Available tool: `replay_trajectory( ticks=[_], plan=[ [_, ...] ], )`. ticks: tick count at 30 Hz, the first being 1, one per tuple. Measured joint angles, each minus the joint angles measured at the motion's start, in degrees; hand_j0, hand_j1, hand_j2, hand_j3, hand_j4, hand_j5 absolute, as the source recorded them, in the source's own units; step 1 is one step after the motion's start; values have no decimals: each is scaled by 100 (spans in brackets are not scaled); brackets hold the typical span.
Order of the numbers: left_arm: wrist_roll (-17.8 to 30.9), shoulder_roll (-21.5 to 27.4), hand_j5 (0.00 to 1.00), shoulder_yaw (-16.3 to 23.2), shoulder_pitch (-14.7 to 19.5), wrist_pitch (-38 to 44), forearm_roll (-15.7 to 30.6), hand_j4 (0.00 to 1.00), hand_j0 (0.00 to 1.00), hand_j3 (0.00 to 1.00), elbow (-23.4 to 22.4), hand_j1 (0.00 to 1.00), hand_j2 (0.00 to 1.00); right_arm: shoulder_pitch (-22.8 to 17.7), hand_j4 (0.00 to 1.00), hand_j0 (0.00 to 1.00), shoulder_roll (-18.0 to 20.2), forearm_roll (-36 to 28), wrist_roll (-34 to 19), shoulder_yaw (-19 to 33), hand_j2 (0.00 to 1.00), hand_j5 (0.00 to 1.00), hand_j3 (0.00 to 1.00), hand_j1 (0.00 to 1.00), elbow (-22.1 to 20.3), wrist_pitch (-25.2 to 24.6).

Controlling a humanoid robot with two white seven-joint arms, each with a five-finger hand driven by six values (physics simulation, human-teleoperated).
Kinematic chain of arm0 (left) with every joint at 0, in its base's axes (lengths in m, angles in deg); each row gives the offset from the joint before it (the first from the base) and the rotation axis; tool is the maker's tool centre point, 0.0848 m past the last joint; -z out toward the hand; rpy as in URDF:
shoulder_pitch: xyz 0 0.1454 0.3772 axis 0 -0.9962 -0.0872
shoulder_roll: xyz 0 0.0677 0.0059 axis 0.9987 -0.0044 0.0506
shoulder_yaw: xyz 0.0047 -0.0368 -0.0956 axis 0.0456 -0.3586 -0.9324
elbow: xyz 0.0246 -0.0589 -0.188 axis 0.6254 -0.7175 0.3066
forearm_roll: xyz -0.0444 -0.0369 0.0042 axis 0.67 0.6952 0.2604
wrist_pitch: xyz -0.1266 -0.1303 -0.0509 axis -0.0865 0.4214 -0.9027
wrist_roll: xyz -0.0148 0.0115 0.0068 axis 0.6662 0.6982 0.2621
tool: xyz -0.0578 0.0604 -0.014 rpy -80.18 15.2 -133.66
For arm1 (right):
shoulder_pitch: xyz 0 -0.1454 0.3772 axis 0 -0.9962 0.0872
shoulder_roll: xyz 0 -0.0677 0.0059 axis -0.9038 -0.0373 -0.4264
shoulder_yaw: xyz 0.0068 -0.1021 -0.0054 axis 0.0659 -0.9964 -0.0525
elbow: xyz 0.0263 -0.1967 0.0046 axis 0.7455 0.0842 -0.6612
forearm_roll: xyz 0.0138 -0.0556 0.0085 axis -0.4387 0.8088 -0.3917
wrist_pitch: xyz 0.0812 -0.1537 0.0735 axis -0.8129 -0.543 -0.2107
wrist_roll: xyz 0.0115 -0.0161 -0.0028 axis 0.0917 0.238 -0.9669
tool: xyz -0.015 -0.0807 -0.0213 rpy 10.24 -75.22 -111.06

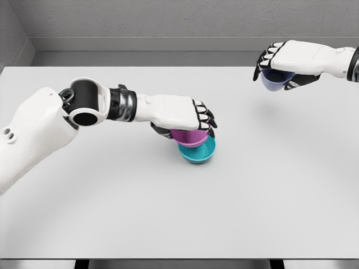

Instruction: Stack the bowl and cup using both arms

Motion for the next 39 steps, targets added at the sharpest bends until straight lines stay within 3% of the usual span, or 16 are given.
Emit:
replay_trajectory(
  ticks=[16,31,36,39],
  plan=[
    [0,-230,80,129,0,-1,0,80,80,80,-333,80,80,-35,63,63,130,-58,4,20,63,63,63,63,-75,1],
    [3,-273,82,205,0,1,10,82,82,82,-368,82,82,-53,63,63,240,-68,2,27,63,63,63,63,-294,0],
    [1,-274,98,213,0,1,2,98,98,98,-363,98,98,-70,64,64,248,-76,4,26,64,64,64,64,-370,0],
    [0,-274,100,214,0,1,-2,100,100,100,-364,100,100,-70,64,64,246,-76,5,22,64,64,64,64,-387,0]
  ],
)
